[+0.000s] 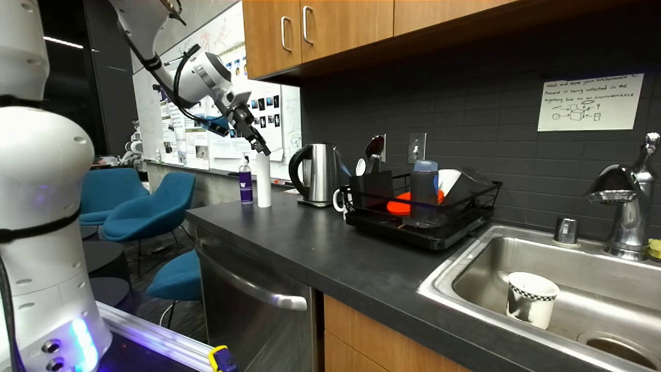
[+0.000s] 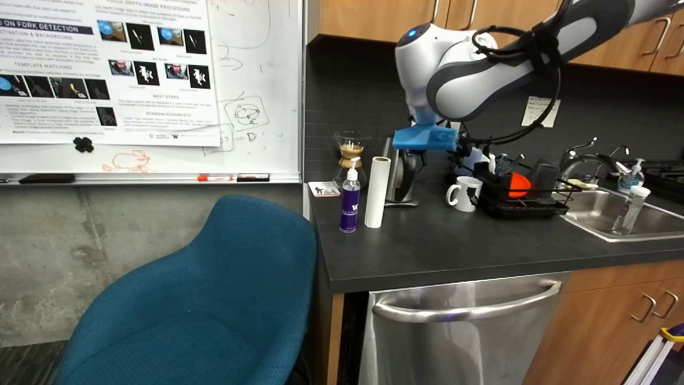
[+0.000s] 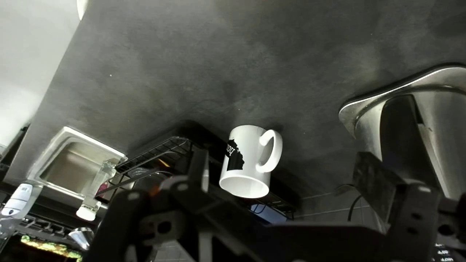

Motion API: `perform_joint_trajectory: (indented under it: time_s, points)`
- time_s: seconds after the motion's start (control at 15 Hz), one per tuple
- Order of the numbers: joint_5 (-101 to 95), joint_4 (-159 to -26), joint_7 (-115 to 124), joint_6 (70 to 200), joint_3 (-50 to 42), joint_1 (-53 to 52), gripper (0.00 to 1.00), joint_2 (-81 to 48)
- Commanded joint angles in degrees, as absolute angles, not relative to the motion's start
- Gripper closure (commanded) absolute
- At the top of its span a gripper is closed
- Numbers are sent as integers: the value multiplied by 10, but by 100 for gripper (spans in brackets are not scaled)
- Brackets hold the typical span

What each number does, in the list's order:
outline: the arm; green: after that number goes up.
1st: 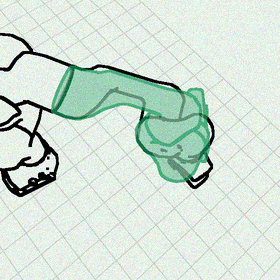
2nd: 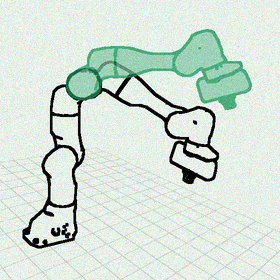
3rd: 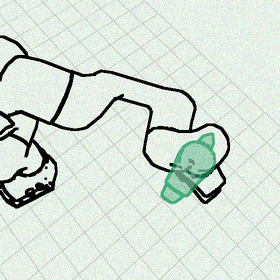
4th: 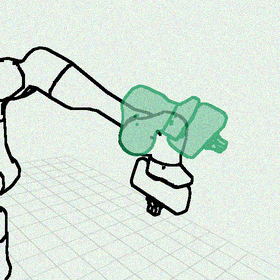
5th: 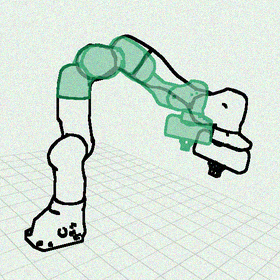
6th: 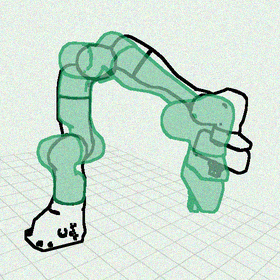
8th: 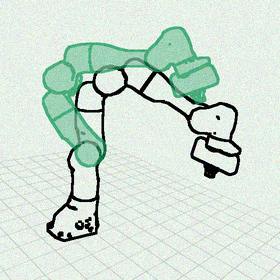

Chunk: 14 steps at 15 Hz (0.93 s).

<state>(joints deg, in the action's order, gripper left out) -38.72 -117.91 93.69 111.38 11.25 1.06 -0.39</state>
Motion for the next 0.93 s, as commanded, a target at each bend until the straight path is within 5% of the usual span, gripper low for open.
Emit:
perform_joint_trajectory:
  time_s: [0.0,0.87]
  points:
    - [-379,-1168,933,1113,81,-14,0,-14]
    - [-378,-1164,931,1114,72,-24,0,-21]
